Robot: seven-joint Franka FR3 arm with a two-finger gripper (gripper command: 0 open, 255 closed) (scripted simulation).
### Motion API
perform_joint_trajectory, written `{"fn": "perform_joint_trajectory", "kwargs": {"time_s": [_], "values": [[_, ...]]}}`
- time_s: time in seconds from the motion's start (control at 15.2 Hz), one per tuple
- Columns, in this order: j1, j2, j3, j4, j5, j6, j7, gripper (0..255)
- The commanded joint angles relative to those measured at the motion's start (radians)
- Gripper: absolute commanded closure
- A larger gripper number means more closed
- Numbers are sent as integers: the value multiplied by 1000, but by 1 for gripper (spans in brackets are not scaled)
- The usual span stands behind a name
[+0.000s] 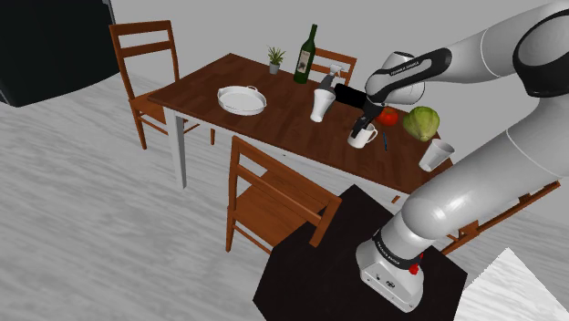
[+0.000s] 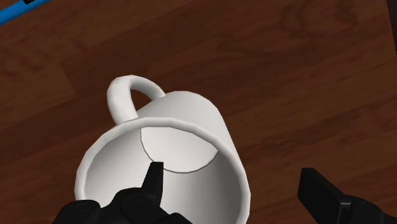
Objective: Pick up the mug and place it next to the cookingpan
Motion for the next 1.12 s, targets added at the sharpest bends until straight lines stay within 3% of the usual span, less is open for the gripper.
{"fn": "perform_joint_trajectory", "kwargs": {"time_s": [0.0,0.07,0.66,1.06], "values": [[0,0,0,0,0,0,0,0],[0,0,0,0,0,0,0,255],[0,0,0,0,0,0,0,255],[-8,-60,17,37,-23,-93,18,255]]}}
